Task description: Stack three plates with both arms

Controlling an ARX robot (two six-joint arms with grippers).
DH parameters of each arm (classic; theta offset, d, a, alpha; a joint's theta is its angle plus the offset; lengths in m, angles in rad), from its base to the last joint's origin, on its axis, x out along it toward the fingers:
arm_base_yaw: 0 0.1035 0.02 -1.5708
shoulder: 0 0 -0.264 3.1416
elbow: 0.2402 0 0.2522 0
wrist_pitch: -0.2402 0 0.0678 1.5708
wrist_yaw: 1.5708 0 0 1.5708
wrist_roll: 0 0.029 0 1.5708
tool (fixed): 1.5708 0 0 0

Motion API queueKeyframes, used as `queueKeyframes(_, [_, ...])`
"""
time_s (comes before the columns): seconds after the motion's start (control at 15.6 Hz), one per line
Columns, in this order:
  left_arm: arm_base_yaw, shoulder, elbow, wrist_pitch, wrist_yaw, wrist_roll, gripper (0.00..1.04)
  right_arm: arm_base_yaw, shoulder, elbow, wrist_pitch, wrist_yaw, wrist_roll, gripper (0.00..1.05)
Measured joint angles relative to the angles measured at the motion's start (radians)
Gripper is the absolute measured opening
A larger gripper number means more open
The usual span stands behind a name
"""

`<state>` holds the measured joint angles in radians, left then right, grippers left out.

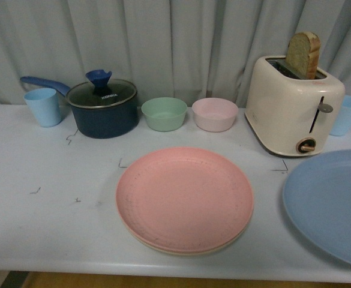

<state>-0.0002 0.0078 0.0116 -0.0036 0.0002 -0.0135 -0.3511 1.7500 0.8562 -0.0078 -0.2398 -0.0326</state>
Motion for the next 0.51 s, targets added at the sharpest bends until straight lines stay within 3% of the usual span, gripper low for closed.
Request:
queueKeyframes(0.13, [0.000, 0.000, 0.000, 0.000, 0.000, 0.000, 0.98, -0.021, -0.153, -0.024, -0.079, -0.068, -0.029, 0.03])
queueKeyframes(0.26, [0.000, 0.000, 0.000, 0.000, 0.000, 0.000, 0.98, 0.018, -0.277, -0.035, -0.108, -0.152, -0.011, 0.03])
queueKeyframes(0.38, [0.000, 0.000, 0.000, 0.000, 0.000, 0.000, 0.98, 0.100, -0.329, -0.040, -0.056, -0.218, 0.070, 0.03])
queueKeyframes(0.45, [0.000, 0.000, 0.000, 0.000, 0.000, 0.000, 0.98, 0.146, -0.322, -0.047, -0.017, -0.208, 0.126, 0.03])
queueKeyframes(0.51, [0.000, 0.000, 0.000, 0.000, 0.000, 0.000, 0.98, 0.242, -0.234, -0.050, 0.061, -0.137, 0.232, 0.03])
